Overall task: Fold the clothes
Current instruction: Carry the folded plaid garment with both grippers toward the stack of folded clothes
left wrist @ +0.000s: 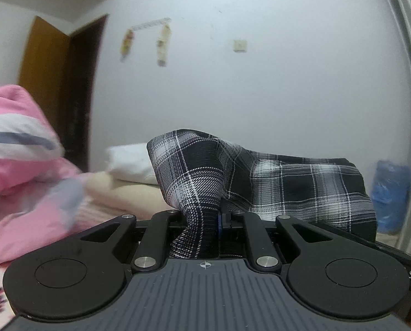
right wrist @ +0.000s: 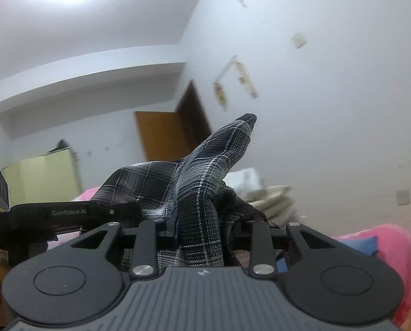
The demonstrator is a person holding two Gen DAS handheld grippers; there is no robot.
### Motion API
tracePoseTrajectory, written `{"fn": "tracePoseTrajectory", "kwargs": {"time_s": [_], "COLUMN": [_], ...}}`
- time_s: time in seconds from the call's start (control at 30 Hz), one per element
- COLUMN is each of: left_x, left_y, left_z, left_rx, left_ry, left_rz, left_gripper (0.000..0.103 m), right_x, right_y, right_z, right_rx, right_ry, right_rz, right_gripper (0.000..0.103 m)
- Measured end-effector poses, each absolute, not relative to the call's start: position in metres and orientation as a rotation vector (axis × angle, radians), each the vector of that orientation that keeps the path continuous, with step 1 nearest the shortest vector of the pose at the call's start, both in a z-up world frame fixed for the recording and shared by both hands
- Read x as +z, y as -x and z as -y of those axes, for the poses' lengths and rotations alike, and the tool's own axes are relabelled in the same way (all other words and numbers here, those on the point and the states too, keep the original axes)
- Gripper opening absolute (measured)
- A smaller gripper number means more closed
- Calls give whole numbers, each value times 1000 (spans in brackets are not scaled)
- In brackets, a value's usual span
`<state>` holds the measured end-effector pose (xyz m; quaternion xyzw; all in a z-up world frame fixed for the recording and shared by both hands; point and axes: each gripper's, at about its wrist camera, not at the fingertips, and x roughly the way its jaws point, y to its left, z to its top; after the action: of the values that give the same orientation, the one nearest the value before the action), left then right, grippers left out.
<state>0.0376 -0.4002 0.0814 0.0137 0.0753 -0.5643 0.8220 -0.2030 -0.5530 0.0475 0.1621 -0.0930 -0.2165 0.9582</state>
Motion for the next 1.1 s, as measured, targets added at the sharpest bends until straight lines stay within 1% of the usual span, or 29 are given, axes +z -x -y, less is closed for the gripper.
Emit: {"fn": "tracePoseTrajectory", "kwargs": {"time_s": [0.4,0.6,0.77,0.8,0.87,0.9,0.97,1.1], "left_x": [52,24,-4,-10,-21,-27,-35,-24], "left_y": [-91,-113,-119,-118,-117,-117,-115,-113], "left_z": [554,621,656,663,676,682,692,693], "left_rx": [-1400,-1462,-1486,-1476,-1457,-1447,-1422,-1381], "left_ry": [-139,-219,-300,-328,-385,-413,-458,-437], "left_rz": [-239,-324,-385,-403,-440,-458,-485,-565], "left_gripper": [12,12,13,14,19,22,33,37], "right_x": [3,-27,-61,-68,-85,-91,-96,-92], "right_y": [169,162,152,151,151,151,154,155], "right_z": [661,710,739,743,749,750,751,760], "right_rx": [-623,-668,-702,-709,-720,-722,-718,-697], "right_ry": [-462,-567,-636,-654,-704,-739,-785,-817], "right_rz": [199,174,131,121,98,86,89,57], "right_gripper": [32,32,32,32,33,33,34,39]}}
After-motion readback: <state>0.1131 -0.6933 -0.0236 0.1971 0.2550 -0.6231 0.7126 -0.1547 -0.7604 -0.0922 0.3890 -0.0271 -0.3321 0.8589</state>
